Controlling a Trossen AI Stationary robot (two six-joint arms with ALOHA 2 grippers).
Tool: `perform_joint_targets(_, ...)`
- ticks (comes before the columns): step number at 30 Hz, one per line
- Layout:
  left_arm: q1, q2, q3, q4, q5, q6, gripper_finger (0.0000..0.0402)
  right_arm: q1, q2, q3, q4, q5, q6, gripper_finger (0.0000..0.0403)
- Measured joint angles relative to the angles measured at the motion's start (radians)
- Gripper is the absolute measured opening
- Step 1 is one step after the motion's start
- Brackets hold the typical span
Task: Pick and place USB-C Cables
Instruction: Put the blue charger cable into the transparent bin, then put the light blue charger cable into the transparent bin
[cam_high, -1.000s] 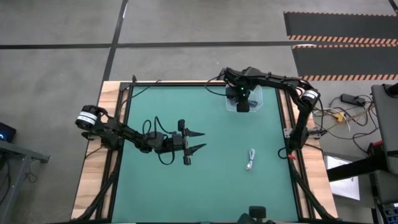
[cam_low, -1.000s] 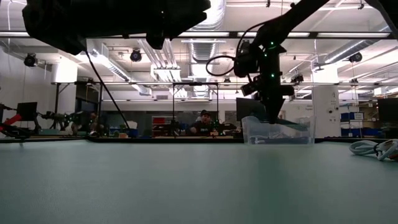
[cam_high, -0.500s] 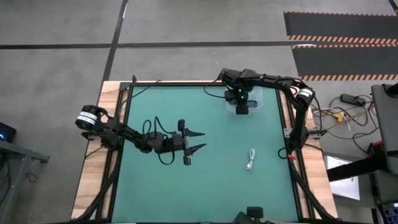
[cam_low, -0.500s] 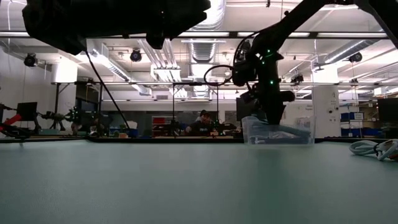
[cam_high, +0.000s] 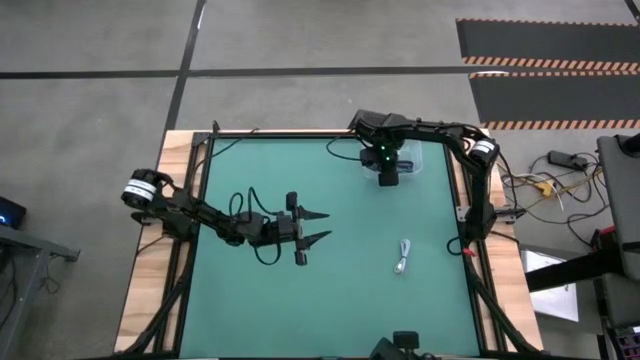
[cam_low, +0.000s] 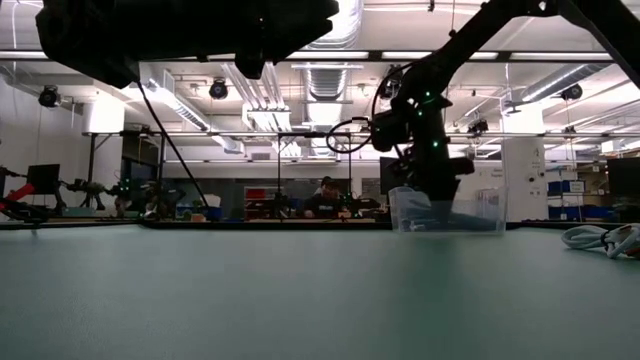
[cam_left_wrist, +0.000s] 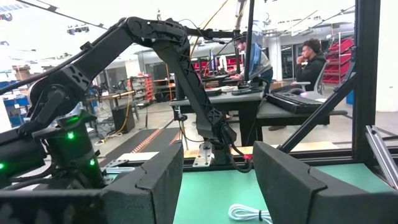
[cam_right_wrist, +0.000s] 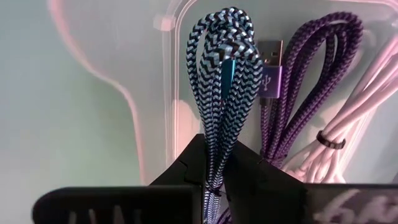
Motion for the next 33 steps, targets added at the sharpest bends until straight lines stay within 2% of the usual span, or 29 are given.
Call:
perform_joint_targets(17, 0.000, 0.000, 0.000, 0.000, 0.000, 0.000, 0.0178, 0.000, 0.017, 0.000, 0.021, 0.000, -0.006, 0.0024)
perform_joint_targets(33, 0.000, 0.000, 0.000, 0.000, 0.000, 0.000, 0.0178, 0.000, 0.016, 0.000, 0.027, 0.009, 0.043, 0.0102)
